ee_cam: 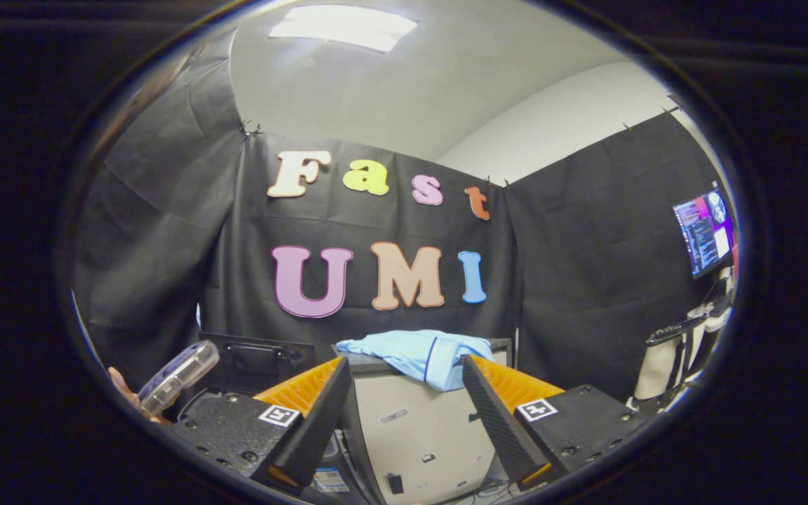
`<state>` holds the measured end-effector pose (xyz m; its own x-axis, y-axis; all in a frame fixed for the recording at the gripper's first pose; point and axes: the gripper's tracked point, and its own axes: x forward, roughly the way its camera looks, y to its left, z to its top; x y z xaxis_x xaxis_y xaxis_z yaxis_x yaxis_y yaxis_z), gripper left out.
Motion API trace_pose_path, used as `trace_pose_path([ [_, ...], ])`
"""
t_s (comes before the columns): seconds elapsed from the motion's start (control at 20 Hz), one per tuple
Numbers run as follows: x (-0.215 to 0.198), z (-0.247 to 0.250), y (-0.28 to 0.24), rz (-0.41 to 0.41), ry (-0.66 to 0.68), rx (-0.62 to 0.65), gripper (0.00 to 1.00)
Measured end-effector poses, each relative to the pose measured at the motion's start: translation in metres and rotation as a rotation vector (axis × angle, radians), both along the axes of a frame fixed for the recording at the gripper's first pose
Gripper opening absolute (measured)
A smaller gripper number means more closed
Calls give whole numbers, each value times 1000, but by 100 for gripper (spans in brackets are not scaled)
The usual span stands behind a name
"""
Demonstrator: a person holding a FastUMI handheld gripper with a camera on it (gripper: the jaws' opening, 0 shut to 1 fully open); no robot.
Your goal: Put the clothes into the washing machine and then close the washing machine lid.
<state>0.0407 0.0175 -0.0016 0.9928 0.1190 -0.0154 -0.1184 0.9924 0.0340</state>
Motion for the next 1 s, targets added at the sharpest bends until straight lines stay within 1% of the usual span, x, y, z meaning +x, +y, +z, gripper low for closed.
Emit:
trace_pose_path([
  [0.15, 46, 12, 9, 68, 17, 9, 97],
  [0.25, 86, 10, 19, 120, 64, -10, 97],
  [0.3, 108, 6, 23, 128, 94, -19, 97],
  [0.45, 175, -25, 27, 120, 213, -25, 98],
  [0.55, 214, -57, 18, 83, 300, -55, 98],
  [0.7, 267, -89, 12, 34, 369, -64, 99],
  [0.8, 293, -120, 12, 24, 452, -68, 98],
  [0.85, 301, -136, 8, 6, 503, -72, 98],
  [0.9, 306, -151, 5, -8, 553, -82, 98],
  [1.0, 304, -169, 8, -3, 610, -115, 98],
])
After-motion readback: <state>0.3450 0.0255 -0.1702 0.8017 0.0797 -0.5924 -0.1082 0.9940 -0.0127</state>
